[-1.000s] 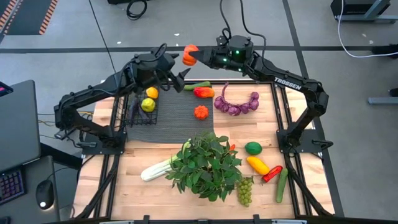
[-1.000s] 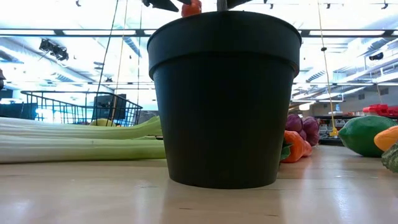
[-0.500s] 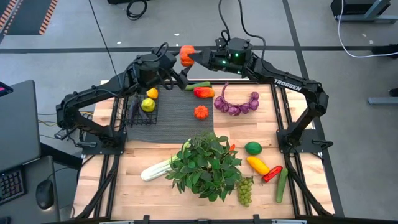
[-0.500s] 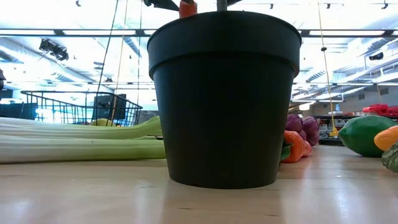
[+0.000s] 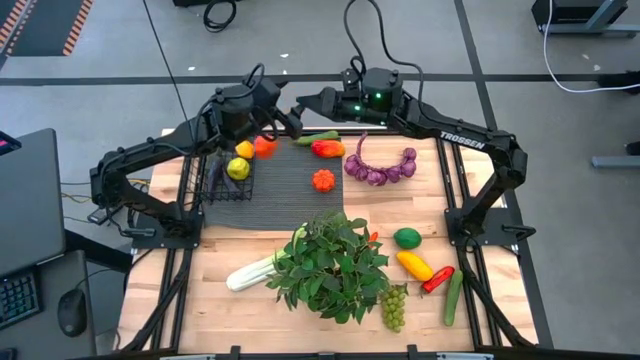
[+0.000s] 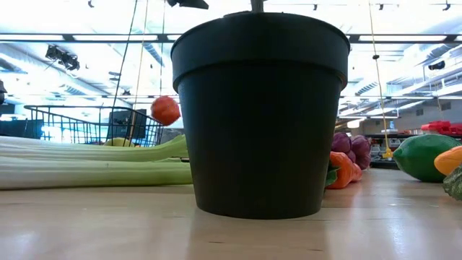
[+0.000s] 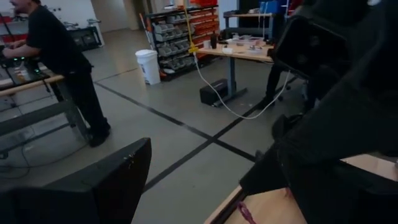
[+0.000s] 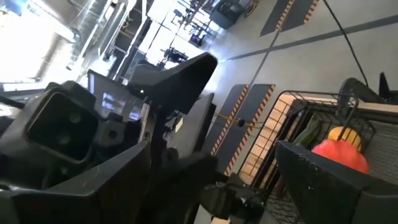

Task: Build produce basket
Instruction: Put the left orange pumpkin into the wire basket

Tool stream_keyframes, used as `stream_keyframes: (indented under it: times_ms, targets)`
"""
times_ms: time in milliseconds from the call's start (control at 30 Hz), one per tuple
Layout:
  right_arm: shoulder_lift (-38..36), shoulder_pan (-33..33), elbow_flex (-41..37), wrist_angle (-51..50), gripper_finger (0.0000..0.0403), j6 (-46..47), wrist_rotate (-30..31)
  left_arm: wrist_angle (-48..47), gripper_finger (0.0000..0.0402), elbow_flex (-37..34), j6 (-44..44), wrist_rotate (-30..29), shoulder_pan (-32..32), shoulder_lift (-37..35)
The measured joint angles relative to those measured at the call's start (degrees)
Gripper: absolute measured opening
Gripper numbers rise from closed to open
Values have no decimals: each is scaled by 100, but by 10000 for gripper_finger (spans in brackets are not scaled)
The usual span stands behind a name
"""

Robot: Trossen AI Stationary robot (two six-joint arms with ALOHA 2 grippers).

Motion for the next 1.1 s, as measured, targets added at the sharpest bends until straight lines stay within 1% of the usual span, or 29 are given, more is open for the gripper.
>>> stream_keyframes:
  times_ms: [167, 267, 367, 500, 533, 600, 700, 833, 900, 1000, 1100]
  targets:
    - [0, 15, -1, -5, 347, -29, -264, -54, 355, 0, 26, 6, -45, 0]
    - [0, 13, 0, -97, 347, -204, -344, -335, 355, 0, 68, 5, -42, -2]
    - [0, -45, 0, -374, 347, -260, -504, -1027, 355, 0, -21, 12, 15, -2]
    - [0, -184, 0, -631, 347, -465, -977, -2198, 355, 0, -725, 36, 214, -2]
    - [0, -206, 0, -689, 347, -531, -1064, -2462, 355, 0, -902, 128, 282, 3]
    - [0, -252, -1, -742, 347, -591, -1230, -2869, 355, 0, -1071, 526, 415, 49]
    - [0, -308, 0, -730, 347, -608, -1361, -3262, 355, 0, -1129, 1385, 625, 223]
    - [0, -419, -1, -763, 347, -605, -1435, -3634, 355, 0, -932, 2502, 835, 540]
    - [0, -498, -1, -822, 347, -605, -1726, -3852, 355, -2, -740, 2916, 901, 756]
    - [-5, -587, 0, -921, 347, -605, -2340, -4100, 355, -2, -362, 3343, 992, 1072]
    - [-33, -607, -1, -1126, 347, -597, -2674, -4199, 355, -2, 37, 3496, 1063, 1398]
